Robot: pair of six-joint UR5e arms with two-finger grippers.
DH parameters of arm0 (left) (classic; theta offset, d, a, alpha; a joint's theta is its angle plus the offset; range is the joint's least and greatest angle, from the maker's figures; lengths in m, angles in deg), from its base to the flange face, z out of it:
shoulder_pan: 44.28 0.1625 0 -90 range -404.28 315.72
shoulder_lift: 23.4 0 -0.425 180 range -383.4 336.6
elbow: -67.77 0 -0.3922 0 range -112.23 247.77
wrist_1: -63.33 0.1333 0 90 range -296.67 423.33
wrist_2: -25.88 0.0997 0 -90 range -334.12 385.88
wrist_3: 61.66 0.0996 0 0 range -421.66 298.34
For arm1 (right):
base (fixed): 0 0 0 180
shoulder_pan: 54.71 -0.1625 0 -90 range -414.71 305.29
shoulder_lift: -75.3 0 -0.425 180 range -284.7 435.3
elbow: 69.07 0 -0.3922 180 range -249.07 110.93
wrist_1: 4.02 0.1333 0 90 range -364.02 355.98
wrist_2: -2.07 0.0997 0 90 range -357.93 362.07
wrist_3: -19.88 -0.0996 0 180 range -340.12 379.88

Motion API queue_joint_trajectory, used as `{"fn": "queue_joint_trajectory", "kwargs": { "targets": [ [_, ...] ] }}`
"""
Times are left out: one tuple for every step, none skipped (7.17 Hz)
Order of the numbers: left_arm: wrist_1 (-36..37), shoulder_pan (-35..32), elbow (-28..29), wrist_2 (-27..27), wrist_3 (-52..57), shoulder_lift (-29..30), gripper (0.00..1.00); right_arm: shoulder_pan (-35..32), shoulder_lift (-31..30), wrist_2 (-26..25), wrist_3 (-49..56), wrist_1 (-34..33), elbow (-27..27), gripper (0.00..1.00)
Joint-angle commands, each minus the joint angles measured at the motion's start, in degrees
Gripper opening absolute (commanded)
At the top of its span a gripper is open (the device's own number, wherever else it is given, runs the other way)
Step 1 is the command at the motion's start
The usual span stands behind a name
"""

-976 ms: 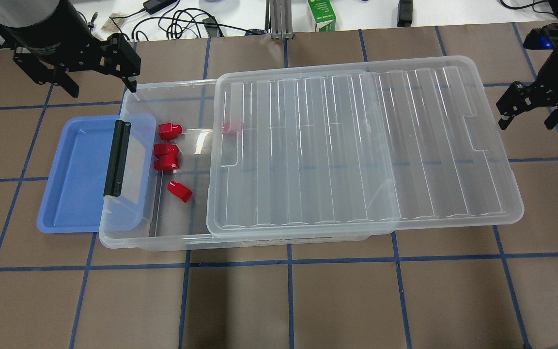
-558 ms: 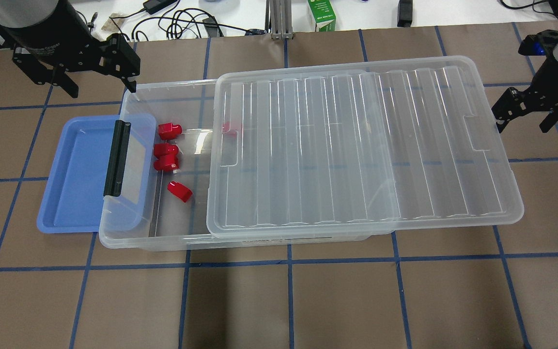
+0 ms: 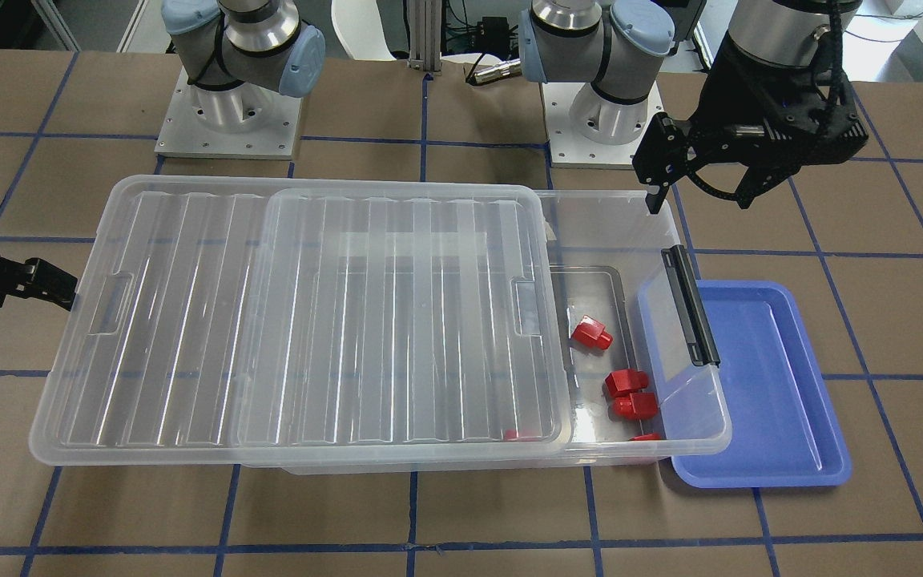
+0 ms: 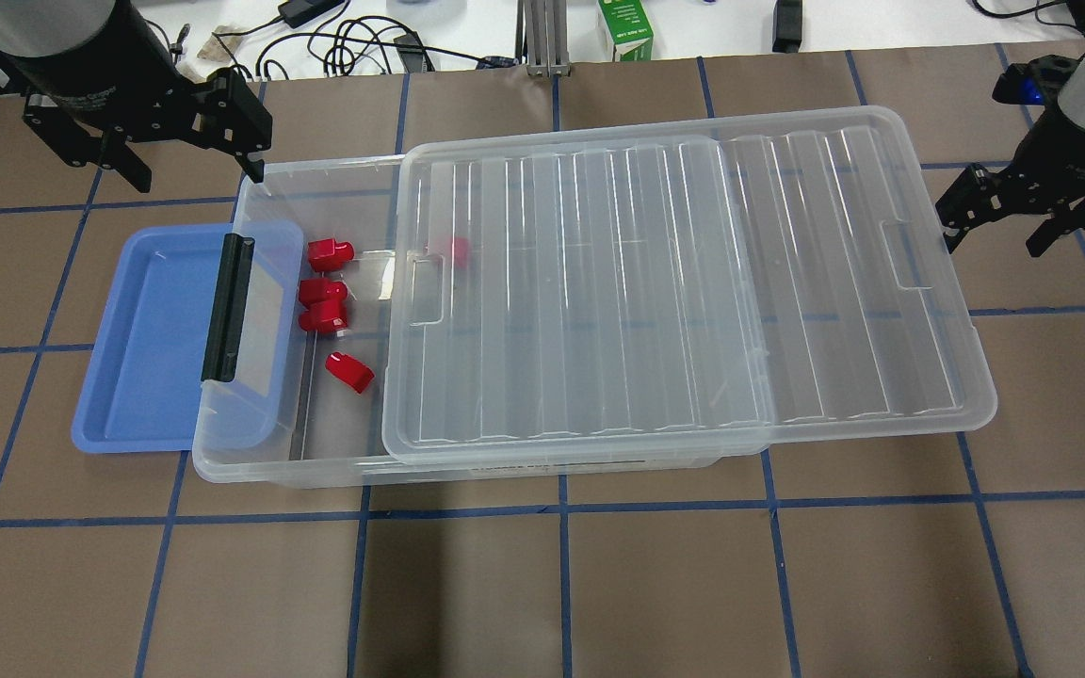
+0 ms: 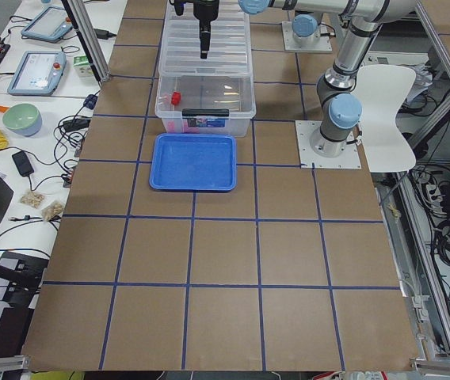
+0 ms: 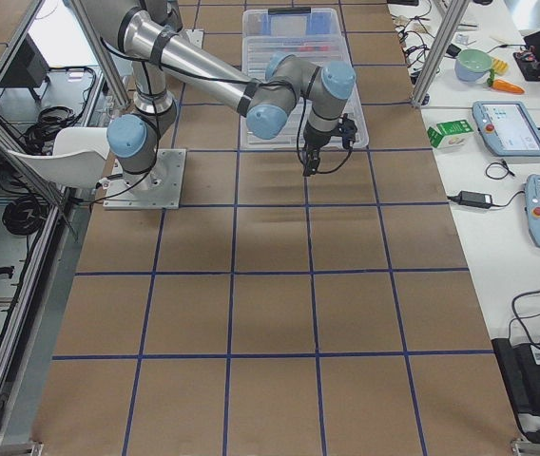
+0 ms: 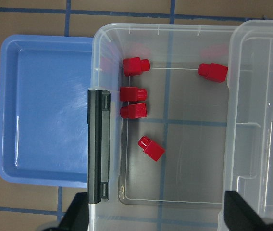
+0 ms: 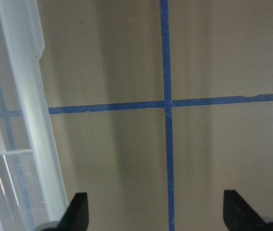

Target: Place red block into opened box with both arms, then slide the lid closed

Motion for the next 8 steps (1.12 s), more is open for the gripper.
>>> {"fn": "queue_joint_trajectory", "kwargs": {
  "targets": [
    [0.0,-0.01,-0.2,0.07,0.06,-0.15,1.0,-2.33,0.08,0.39,-4.42,0.01,0.01,1.0],
    [0.0,-0.01,-0.12,0.07,-0.02,-0.24,1.0,-3.64,0.08,0.48,-5.75,-0.08,0.01,1.0],
    [0.0,-0.01,-0.12,-0.11,-0.02,-0.24,1.0,-5.74,0.08,0.48,-8.81,-0.34,0.01,1.0],
    [0.0,-0.01,-0.12,0.06,-0.02,-0.33,1.0,-7.33,0.26,0.48,-11.36,-0.6,0.01,1.0],
    [0.0,-0.01,-0.12,-0.19,-0.02,-0.33,1.0,-8.39,0.26,0.48,-12.78,-0.78,0.01,1.0],
    [0.0,-0.01,-0.12,-0.02,-0.02,-0.33,1.0,-10.05,0.43,0.48,-15.58,-0.78,0.01,1.0],
    [0.0,-0.01,-0.2,-0.02,-0.02,-0.33,1.0,-11.72,0.61,0.57,-17.43,-0.87,0.1,1.0],
    [0.0,-0.01,-0.2,0.07,-0.02,-0.5,1.0,-12.09,0.61,0.57,-17.54,-0.87,0.1,1.0]
  ]
}}
